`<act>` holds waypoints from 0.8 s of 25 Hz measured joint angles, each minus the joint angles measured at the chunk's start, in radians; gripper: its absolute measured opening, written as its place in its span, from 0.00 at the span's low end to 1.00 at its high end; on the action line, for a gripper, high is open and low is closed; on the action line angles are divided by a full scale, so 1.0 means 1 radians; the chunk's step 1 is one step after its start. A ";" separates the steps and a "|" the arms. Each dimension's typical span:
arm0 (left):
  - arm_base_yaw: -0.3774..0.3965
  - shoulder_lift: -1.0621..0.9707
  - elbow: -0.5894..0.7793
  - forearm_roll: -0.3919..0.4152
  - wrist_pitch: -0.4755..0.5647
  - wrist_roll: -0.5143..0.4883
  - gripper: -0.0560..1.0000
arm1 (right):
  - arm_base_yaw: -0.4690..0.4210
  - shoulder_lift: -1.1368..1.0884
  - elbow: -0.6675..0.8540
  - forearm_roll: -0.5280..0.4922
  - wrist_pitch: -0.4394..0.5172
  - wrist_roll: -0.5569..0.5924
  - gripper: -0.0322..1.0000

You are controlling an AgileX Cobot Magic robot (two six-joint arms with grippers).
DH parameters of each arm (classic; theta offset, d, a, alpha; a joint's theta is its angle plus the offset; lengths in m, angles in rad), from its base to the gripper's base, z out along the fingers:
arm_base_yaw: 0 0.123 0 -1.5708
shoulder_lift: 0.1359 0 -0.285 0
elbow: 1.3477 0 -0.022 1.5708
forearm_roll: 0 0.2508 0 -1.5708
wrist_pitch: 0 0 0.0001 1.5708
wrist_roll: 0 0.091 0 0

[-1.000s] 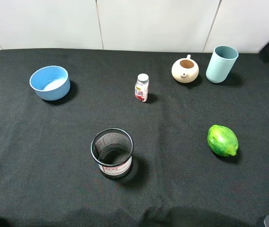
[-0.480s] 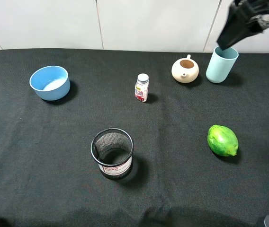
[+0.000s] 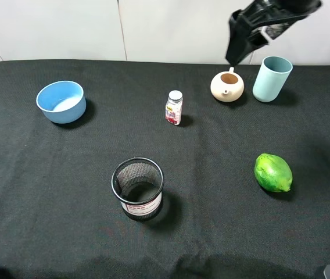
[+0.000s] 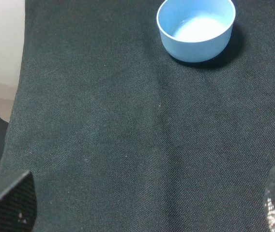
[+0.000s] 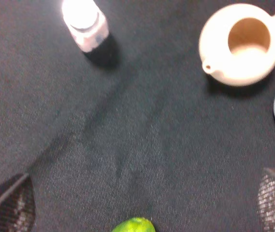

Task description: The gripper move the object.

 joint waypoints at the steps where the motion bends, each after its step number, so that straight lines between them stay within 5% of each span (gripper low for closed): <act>1: 0.000 0.000 0.000 0.000 0.000 0.000 0.99 | 0.009 0.014 -0.013 -0.004 0.006 0.000 0.70; 20: 0.000 0.000 0.000 0.000 0.000 0.000 0.99 | 0.085 0.281 -0.211 0.006 0.045 -0.001 0.70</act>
